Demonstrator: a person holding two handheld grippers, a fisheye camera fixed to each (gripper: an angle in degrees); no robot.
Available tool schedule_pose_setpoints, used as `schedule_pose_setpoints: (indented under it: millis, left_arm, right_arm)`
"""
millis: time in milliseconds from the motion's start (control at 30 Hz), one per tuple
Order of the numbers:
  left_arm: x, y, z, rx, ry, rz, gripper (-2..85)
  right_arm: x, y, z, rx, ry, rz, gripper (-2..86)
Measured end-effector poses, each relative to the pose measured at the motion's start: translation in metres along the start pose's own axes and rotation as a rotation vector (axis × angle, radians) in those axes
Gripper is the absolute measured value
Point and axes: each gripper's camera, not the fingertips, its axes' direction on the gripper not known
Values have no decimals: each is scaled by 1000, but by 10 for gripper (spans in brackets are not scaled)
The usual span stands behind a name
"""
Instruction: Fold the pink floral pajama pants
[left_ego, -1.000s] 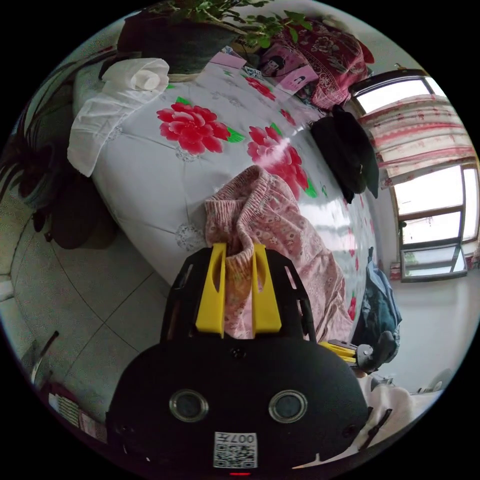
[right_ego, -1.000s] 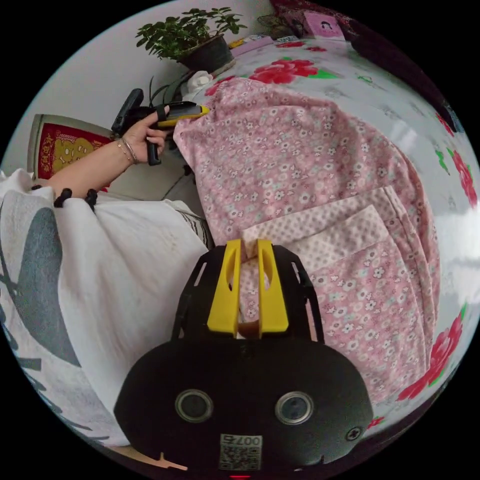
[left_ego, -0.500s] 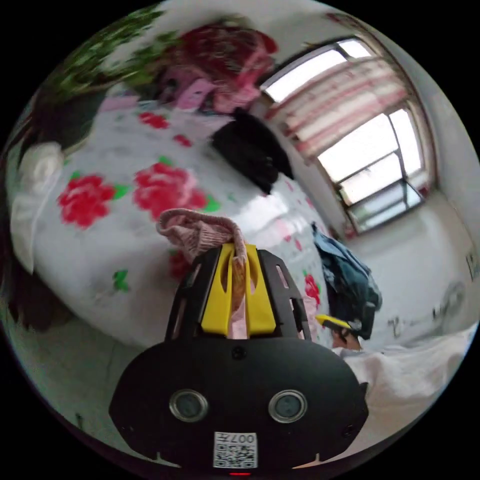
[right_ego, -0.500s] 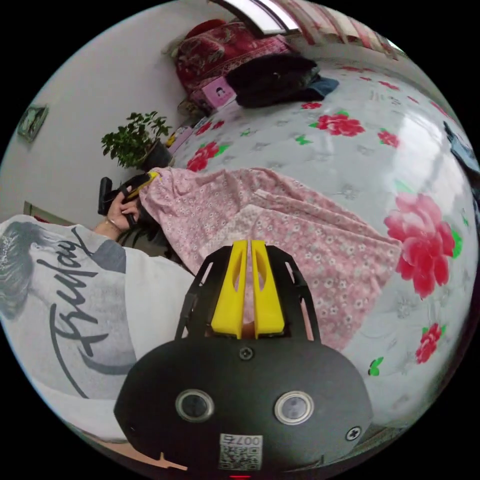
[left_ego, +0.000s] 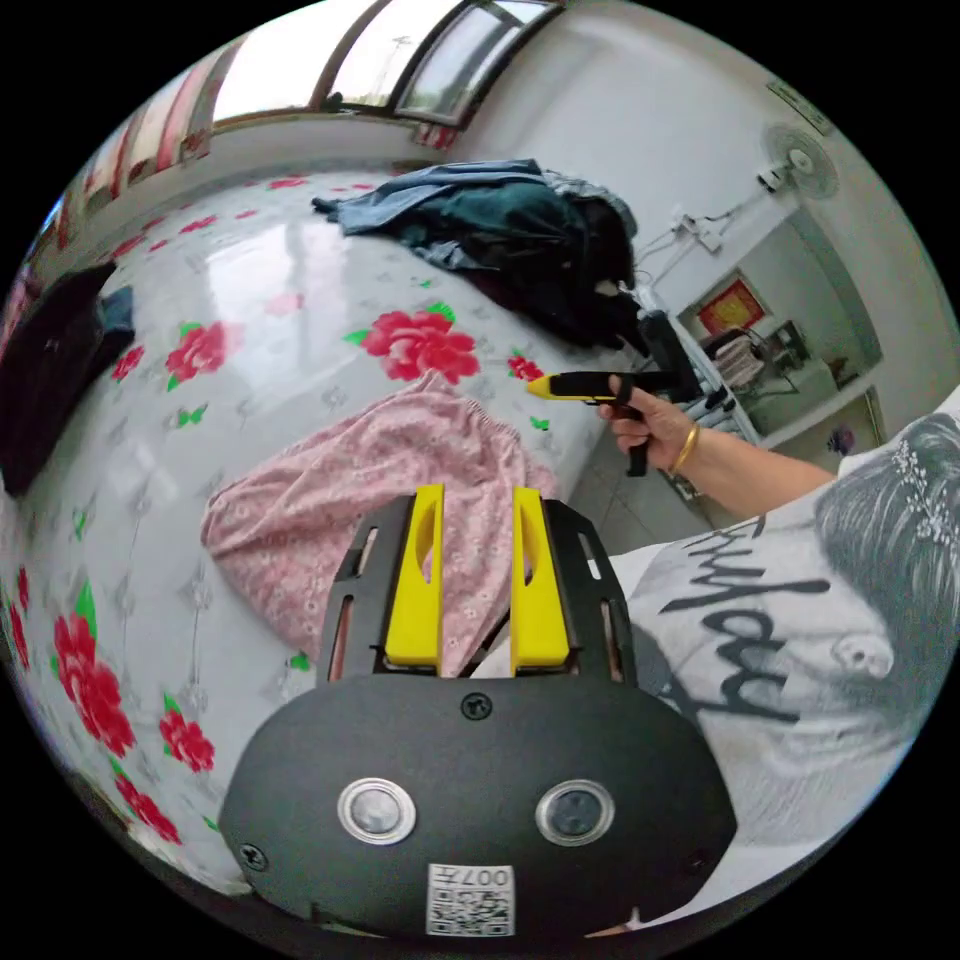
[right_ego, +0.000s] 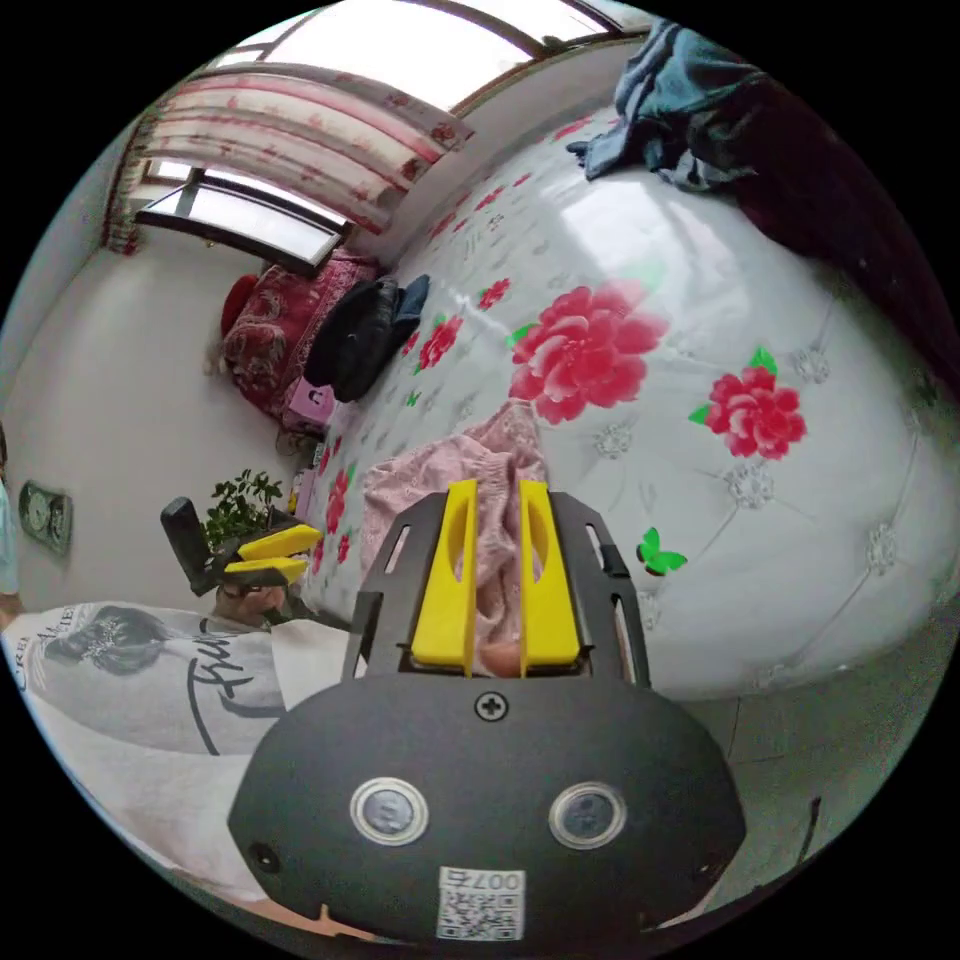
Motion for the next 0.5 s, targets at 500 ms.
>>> schedule_pose_setpoints:
  millis: [500]
  left_arm:
    - [-128, 57, 77, -229, -1, -587, 112]
  right_arm:
    - [42, -44, 52, -314, -70, 38, 81]
